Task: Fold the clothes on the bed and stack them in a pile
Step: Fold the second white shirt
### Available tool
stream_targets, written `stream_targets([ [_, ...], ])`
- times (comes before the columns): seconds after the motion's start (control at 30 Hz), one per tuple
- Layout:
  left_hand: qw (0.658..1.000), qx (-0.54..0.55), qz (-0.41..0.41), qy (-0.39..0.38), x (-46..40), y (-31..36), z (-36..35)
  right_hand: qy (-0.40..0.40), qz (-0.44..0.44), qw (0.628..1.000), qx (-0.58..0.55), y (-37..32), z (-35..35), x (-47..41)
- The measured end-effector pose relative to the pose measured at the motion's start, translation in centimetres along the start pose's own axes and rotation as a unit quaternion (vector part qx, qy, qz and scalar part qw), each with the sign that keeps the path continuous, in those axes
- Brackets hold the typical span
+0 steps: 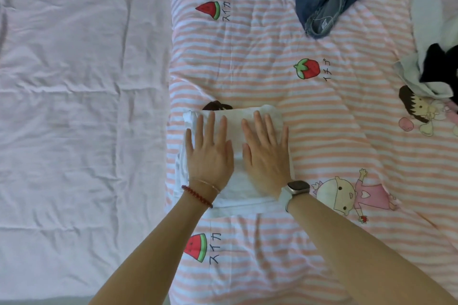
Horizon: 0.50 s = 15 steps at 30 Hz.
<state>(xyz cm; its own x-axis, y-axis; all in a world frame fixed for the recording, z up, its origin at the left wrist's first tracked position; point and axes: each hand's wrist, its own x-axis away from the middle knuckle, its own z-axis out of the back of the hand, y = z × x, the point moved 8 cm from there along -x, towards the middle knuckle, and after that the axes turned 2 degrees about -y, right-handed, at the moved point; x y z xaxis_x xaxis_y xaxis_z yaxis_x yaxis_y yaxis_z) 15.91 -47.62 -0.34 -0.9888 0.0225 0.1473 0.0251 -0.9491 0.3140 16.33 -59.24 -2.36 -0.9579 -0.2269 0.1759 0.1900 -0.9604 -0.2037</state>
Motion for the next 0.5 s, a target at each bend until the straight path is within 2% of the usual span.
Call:
stream_targets([
  [0.07,0.995,-0.051,0.018,-0.083,-0.5,-1.3,-3.7,-0.042,0.003,0.999,0.010,1.0,-1.8,-1.3],
  [0.13,0.990,-0.074,0.052,-0.108,0.0,-3.7,-6.4,-0.075,-0.005,0.997,0.026,2.6,-3.8,-1.9],
  [0.27,0.990,-0.057,0.069,-0.107,0.1,-5.0,-7.2,-0.100,-0.016,0.995,0.019,4.0,-5.5,-2.6],
  [0.4,0.985,-0.021,0.112,-0.129,0.8,-6.3,-6.2,-0.098,-0.041,0.994,-0.025,6.1,-3.9,-1.3],
  [0.47,0.986,-0.036,0.125,-0.105,0.8,-6.6,-4.6,-0.099,-0.081,0.990,-0.067,7.7,-3.2,1.7],
  [0.5,0.990,-0.051,0.106,-0.075,0.2,-5.8,-3.5,-0.101,-0.095,0.987,-0.079,7.7,-3.1,3.6],
])
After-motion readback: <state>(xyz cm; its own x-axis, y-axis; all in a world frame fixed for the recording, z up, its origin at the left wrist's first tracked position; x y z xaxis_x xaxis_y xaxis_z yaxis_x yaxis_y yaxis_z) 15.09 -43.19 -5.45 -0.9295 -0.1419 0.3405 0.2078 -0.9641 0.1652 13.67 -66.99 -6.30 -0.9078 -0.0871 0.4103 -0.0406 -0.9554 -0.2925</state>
